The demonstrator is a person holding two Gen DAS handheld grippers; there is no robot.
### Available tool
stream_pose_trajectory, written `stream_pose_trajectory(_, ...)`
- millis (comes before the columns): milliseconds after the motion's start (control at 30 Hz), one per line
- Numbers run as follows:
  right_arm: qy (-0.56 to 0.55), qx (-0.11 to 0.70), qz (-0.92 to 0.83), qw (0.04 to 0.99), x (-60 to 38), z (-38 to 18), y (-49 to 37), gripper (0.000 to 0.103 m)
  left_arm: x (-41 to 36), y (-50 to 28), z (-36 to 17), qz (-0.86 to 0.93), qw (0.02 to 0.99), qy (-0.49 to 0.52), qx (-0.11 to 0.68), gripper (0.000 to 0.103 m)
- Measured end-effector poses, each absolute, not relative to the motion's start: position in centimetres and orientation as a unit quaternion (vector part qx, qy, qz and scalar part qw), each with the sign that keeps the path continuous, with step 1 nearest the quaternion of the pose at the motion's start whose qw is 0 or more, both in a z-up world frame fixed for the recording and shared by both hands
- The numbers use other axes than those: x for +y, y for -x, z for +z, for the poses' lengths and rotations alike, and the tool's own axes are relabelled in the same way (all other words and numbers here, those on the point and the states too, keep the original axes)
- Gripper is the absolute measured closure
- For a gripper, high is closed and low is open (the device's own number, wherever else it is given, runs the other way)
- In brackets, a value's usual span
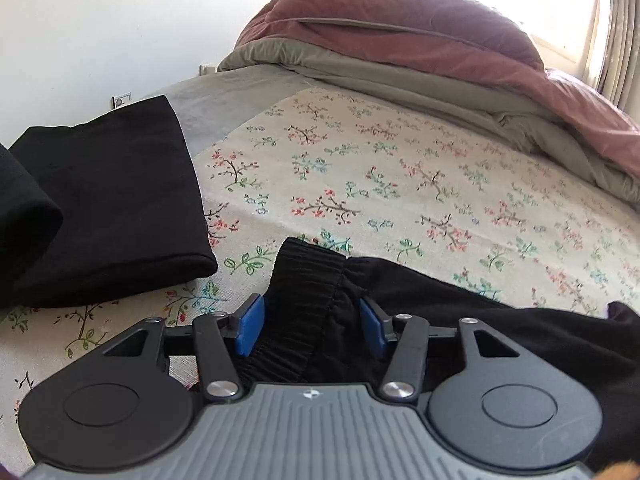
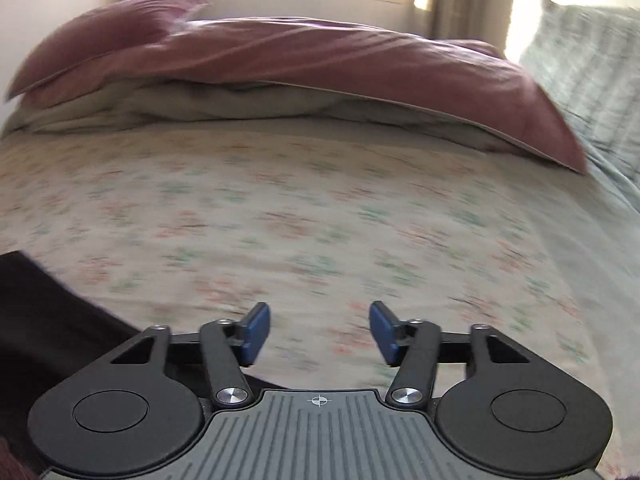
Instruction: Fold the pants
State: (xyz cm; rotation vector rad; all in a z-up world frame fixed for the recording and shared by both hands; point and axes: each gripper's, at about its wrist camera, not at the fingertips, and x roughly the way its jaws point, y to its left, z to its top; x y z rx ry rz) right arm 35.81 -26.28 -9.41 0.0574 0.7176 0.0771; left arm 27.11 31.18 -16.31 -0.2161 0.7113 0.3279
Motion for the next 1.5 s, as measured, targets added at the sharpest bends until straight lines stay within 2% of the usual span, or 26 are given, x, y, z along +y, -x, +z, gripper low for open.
stream_pose_trajectory(67,-0.028,0.347,0.127,0.929,-20.2,-8.4,-37.6,0.037,31.7,-26.7,-15.9,0.161,0.918,0.113,0.344,0.026)
stream_pose_trajectory(167,-0.038,0.357,0.236,0.903,-11.8,-7.7,-40.9,0.037,32.4,-26.0,-16.0,0.160,0.917,0.125,0.344,0.021)
stream_pose_trajectory(300,-0.015,0.372,0.303,0.877,-3.0,-8.5,-45.0,0.037,32.6,-25.3,-17.3,0.151,0.914,0.114,0.359,0.020)
stream_pose_trajectory(433,-0.022,0.415,0.341,0.843,1.4,-10.5,-48.0,0.036,32.3,-24.7,-18.2,0.143,0.920,0.077,0.358,0.019)
stream_pose_trajectory(467,0.004,0.422,0.346,0.838,2.5,-11.1,-47.7,0.035,31.9,-24.7,-18.2,0.141,0.923,0.059,0.353,0.019)
stream_pose_trajectory(533,0.067,0.402,0.342,0.847,3.7,-11.1,-46.5,0.042,31.3,-24.8,-18.3,0.142,0.926,0.028,0.348,0.019)
stream_pose_trajectory(600,0.068,0.403,0.329,0.851,3.4,-10.7,-46.3,0.096,31.2,-25.0,-18.1,0.144,0.928,0.026,0.343,0.021)
stream_pose_trajectory(867,0.068,0.368,0.263,0.889,3.7,-9.0,-46.3,0.100,30.5,-25.2,-18.5,0.155,0.932,-0.017,0.326,0.020)
stream_pose_trajectory(1067,0.067,0.373,0.233,0.896,4.6,-11.2,-46.8,0.101,32.4,-24.5,-17.7,0.167,0.928,0.049,0.329,0.020)
stream_pose_trajectory(1200,0.024,0.363,0.201,0.909,3.2,-9.7,-46.4,0.097,32.1,-22.1,-15.5,0.188,0.933,0.024,0.307,0.019)
stream_pose_trajectory(1267,-0.034,0.323,0.187,0.927,0.4,-7.7,-44.5,0.082,32.7,-20.9,-14.6,0.196,0.931,0.041,0.306,0.018)
stream_pose_trajectory(1300,-0.067,0.310,0.188,0.930,-1.2,-6.9,-43.5,0.070,33.1,-20.2,-14.3,0.195,0.929,0.060,0.308,0.018)
stream_pose_trajectory(1333,-0.096,0.303,0.191,0.929,-3.0,-6.2,-42.1,0.063,33.5,-19.6,-14.2,0.190,0.927,0.082,0.312,0.018)
stream_pose_trajectory(1367,-0.112,0.303,0.195,0.926,-4.6,-5.7,-40.8,0.047,33.9,-18.9,-14.1,0.186,0.924,0.103,0.318,0.017)
stream_pose_trajectory(1400,-0.115,0.309,0.197,0.923,-5.9,-5.5,-39.3,0.041,34.1,-18.2,-14.2,0.186,0.920,0.124,0.323,0.015)
stream_pose_trajectory(1500,-0.115,0.323,0.178,0.922,-10.4,-6.2,-33.7,0.040,34.8,-16.3,-15.0,0.195,0.902,0.198,0.329,0.004)
